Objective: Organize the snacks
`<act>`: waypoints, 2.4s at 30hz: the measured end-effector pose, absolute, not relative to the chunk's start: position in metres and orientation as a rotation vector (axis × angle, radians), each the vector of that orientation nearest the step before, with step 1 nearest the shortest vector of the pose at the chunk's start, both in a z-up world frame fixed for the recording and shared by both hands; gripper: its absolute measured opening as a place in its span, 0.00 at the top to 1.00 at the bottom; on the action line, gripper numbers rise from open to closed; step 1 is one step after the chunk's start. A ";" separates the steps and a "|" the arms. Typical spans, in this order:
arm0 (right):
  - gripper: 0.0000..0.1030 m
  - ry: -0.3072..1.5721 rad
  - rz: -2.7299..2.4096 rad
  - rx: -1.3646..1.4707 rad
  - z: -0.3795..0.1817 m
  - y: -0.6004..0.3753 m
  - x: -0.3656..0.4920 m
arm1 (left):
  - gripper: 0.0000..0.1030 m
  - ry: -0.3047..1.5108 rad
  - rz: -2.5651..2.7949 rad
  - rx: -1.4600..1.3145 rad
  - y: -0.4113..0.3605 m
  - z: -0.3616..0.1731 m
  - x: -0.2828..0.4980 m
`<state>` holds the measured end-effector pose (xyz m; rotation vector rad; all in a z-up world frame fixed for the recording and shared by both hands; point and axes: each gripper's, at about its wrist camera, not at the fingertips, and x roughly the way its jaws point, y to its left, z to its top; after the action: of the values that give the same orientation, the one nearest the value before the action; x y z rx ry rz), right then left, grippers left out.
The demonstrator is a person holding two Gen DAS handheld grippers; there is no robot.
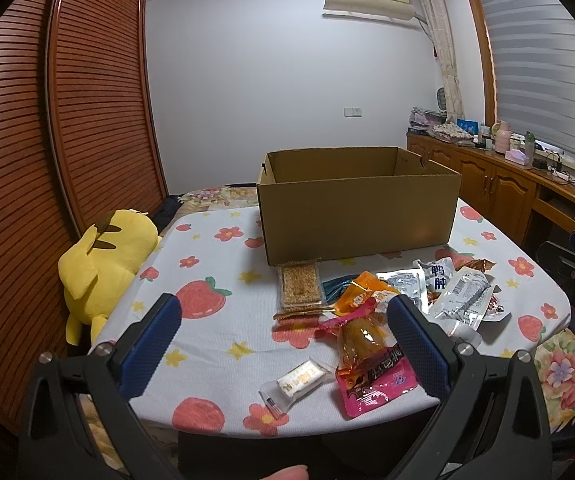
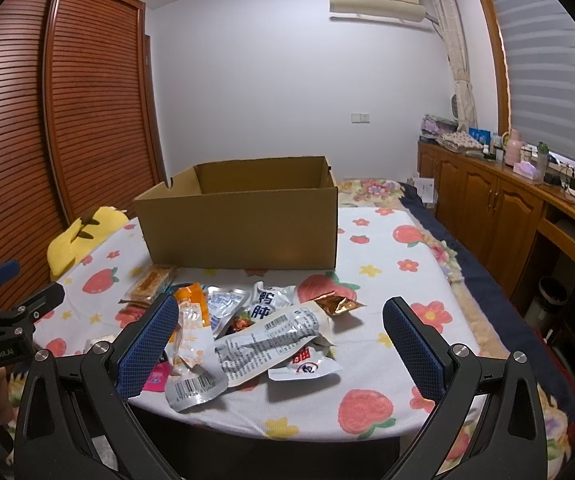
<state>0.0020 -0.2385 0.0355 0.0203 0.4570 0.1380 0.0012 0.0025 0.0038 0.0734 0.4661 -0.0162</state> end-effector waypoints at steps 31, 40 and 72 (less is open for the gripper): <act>0.02 0.650 0.267 0.031 -0.019 -0.233 0.028 | 0.09 0.741 -0.279 -0.001 -0.015 -0.047 0.053; 0.11 0.663 0.371 -0.028 -0.013 -0.214 0.038 | 0.36 0.873 -0.319 0.004 -0.031 -0.064 0.084; 0.36 0.872 0.603 -0.133 -0.030 -0.161 0.113 | 0.55 0.943 -0.387 -0.163 -0.001 -0.078 0.119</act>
<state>0.1132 -0.1611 -0.0299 -0.1334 0.8720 0.6028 0.1187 -0.0009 -0.0779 -0.1633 0.9430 -0.3866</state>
